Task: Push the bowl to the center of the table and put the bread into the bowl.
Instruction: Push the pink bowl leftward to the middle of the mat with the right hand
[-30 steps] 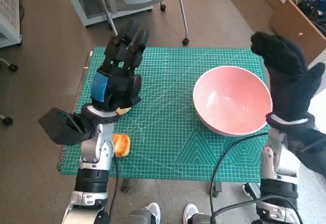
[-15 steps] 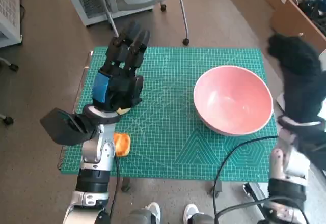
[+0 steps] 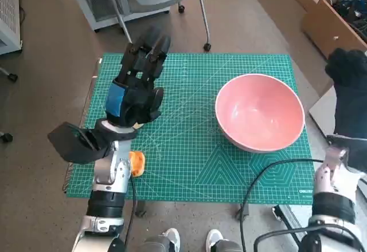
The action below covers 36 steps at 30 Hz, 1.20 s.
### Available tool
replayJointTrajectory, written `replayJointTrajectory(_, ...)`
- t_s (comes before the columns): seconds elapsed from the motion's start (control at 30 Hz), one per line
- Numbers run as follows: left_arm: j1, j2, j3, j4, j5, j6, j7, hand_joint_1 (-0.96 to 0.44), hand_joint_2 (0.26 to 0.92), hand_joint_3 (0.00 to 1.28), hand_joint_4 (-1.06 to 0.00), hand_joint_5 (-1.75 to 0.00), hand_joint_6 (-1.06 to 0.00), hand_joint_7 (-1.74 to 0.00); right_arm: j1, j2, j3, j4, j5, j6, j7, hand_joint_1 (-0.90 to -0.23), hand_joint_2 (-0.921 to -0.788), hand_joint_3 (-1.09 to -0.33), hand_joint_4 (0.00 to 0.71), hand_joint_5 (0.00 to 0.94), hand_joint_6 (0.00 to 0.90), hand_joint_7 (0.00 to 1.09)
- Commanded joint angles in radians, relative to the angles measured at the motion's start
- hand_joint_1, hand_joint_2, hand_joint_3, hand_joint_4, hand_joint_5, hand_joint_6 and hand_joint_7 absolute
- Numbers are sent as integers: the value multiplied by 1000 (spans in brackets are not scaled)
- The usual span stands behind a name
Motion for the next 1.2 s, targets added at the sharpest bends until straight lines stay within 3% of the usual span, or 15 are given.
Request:
replayJointTrajectory(0.03, 8, 0, 1, 6, -4, -2, -5, -543, 814, 620, 1, -156, 1, -463, -25, 5, -4, 109, -18, 36, -35, -471, -921, -597, 262, 0, 152, 426)
replayJointTrajectory(0.17, 10, 2, 3, 5, -5, 0, -7, -544, 820, 608, 1, -161, 1, -467, -40, 11, -1, 147, -21, 45, -46, -464, -921, -582, 255, 1, 155, 417)
replayJointTrajectory(0.37, 12, 8, 5, 2, 1, 2, -3, -532, 825, 598, 1, -163, 1, -470, -70, 26, 4, 231, -37, 116, -74, -464, -921, -564, 281, 12, 179, 409)
replayJointTrajectory(0.63, 19, 20, 10, -5, 1, 2, -1, -529, 828, 592, 1, -165, 1, -495, -90, 62, 29, 281, -75, 161, -106, -488, -921, -558, 289, 11, 196, 393)
replayJointTrajectory(0.73, 24, 23, 11, -12, -3, 7, -1, -529, 829, 592, 1, -165, 1, -496, -95, 76, 37, 289, -85, 169, -107, -485, -921, -573, 286, 8, 197, 381)
replayJointTrajectory(1.03, 33, 32, 16, -26, -16, 31, -2, -530, 829, 602, 1, -148, 1, -515, -120, 124, 32, 313, -81, 203, -73, -469, -921, -623, 238, 0, 175, 348)
replayJointTrajectory(1.2, 45, 37, 16, -49, -14, 44, 4, -527, 822, 622, 1, -139, 1, -512, -140, 153, 42, 318, -93, 221, -88, -466, -921, -641, 231, 0, 164, 338)
